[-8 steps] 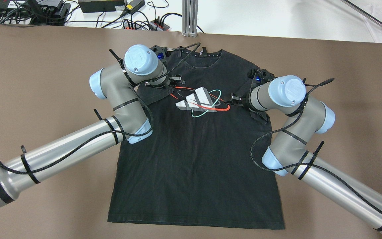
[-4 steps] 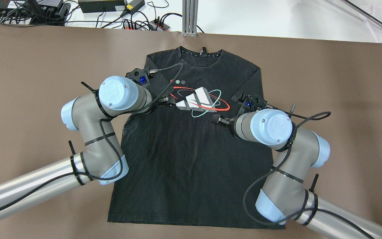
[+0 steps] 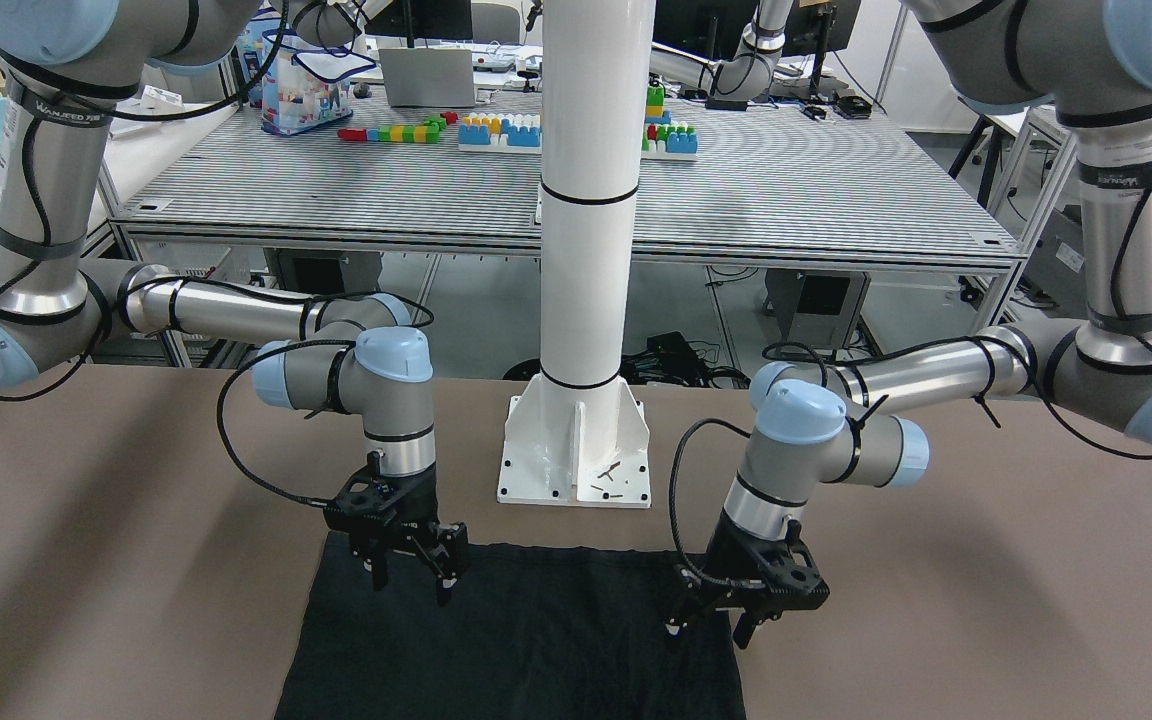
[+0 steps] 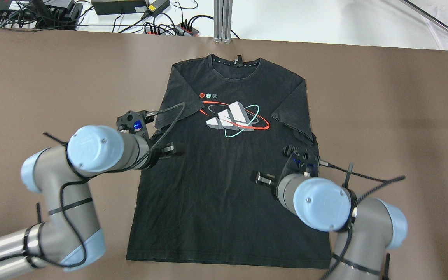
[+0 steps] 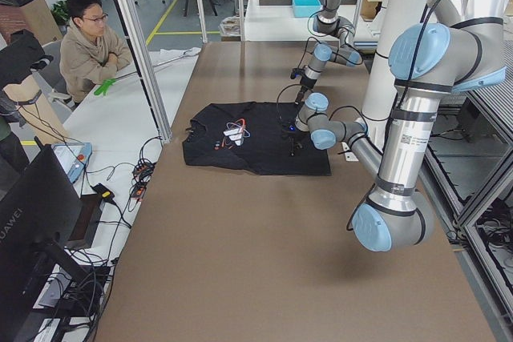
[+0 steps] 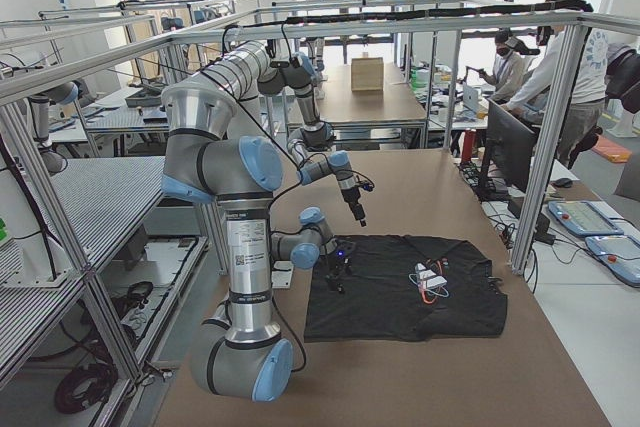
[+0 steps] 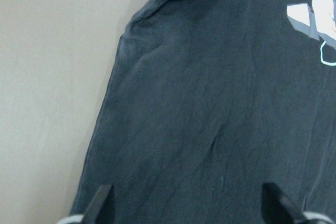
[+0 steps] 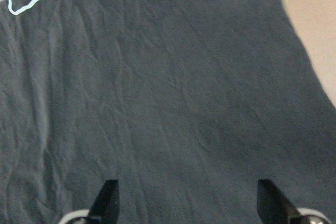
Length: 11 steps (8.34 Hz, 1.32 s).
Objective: Fold clothes
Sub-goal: 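Move both grippers down to the shirt's hem corners nearest the robot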
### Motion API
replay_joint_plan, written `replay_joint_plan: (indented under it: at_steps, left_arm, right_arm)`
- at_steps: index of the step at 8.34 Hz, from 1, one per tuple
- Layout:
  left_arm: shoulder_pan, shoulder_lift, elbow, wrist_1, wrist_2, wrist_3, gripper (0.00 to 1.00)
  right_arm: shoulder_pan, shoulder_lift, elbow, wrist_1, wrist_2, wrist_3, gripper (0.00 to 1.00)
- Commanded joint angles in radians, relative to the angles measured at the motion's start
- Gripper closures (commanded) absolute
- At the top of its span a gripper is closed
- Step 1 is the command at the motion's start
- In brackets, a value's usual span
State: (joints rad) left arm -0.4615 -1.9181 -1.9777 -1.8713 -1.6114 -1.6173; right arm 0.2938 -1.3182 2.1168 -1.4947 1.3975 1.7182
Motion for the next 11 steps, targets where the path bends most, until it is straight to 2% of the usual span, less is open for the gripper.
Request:
replay_joint_plan:
  at_steps: [1,2,3,4,6,11]
  left_arm:
    - [0.113,0.048,-0.078,0.007,0.153,-0.116,0.01]
    - [0.113,0.051,-0.095,0.018,0.151,-0.121,0.01]
    - [0.115,0.051,-0.095,0.032,0.154,-0.125,0.01]
    - [0.113,0.054,-0.095,0.034,0.154,-0.128,0.01]
    - [0.115,0.048,-0.096,0.034,0.156,-0.128,0.01]
    - [0.115,0.045,-0.093,0.038,0.166,-0.127,0.01]
  right_arm:
    - [-0.224,-0.235,0.147,-0.073,-0.148,0.243,0.15]
    - [-0.319,-0.31,0.152,-0.07,-0.214,0.311,0.2]
    - [-0.373,-0.328,0.15,-0.068,-0.26,0.336,0.25]
    - [-0.395,-0.355,0.137,-0.067,-0.268,0.337,0.28]
    - [-0.389,-0.358,0.118,-0.049,-0.272,0.318,0.37]
    - [-0.369,-0.365,0.063,0.019,-0.27,0.218,0.44]
